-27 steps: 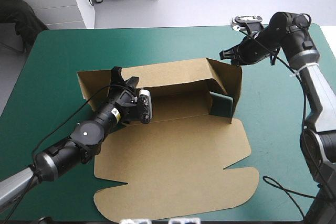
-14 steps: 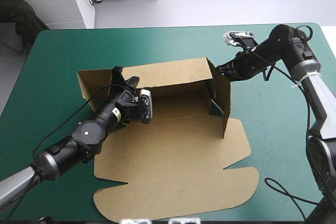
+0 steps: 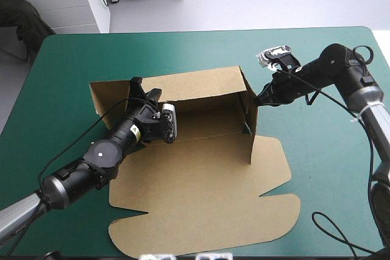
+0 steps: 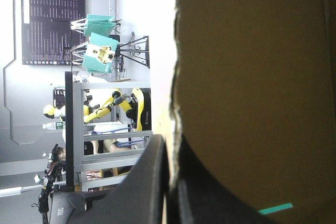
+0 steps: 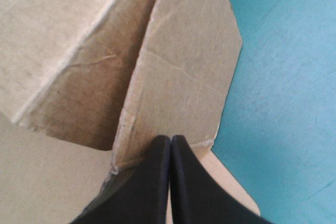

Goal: Fold the box

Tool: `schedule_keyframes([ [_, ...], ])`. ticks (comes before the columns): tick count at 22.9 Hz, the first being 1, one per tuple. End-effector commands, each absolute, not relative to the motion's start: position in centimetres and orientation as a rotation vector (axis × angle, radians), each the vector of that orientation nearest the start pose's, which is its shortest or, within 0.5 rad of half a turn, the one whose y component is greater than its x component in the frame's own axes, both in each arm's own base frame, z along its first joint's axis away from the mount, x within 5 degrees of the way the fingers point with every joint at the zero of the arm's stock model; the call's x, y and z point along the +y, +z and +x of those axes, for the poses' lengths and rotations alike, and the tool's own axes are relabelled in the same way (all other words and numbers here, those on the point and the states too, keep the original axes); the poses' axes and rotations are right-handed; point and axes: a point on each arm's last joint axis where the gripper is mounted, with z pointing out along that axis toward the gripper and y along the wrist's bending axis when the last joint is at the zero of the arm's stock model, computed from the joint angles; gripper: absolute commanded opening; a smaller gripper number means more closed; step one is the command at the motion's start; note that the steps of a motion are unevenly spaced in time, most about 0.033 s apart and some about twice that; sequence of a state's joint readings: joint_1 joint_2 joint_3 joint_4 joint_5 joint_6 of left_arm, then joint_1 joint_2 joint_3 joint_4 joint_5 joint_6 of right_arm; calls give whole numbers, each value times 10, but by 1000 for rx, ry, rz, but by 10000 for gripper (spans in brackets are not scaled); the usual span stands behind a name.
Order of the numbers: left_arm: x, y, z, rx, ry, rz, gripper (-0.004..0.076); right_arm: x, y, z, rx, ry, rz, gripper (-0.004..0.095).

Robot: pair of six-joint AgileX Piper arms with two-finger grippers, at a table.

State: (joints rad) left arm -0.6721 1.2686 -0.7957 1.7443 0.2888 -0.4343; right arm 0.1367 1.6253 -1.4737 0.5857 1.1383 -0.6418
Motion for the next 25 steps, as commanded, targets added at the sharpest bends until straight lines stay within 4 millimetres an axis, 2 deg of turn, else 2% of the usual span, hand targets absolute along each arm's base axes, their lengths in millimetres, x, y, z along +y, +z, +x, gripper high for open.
schedule_keyframes([
  [1,-151,319,232,1158,766,1484,-8,91,362,315,2230,592,-813,-19],
  [5,-151,319,232,1158,761,1486,-8,91,348,304,2168,567,-850,-19],
  [12,-152,319,231,1151,750,1495,-8,89,317,294,2174,554,-932,1],
  [14,-152,319,231,1151,750,1495,-8,90,315,292,2154,537,-1019,124],
  [15,-152,319,231,1149,746,1498,-8,90,316,291,2136,531,-1064,310],
  [16,-153,319,231,1147,742,1500,-8,90,316,291,2133,529,-1069,424],
  [17,-154,318,230,1142,730,1507,-6,90,316,292,2127,519,-1061,642],
  [19,-156,317,229,1126,697,1526,-6,92,317,294,2089,527,-1069,795],
  [22,-158,314,231,1131,694,1537,-6,107,313,299,2030,600,-1074,801],
  [25,-159,309,233,1148,691,1546,-6,124,302,306,2025,558,-1080,800],
])
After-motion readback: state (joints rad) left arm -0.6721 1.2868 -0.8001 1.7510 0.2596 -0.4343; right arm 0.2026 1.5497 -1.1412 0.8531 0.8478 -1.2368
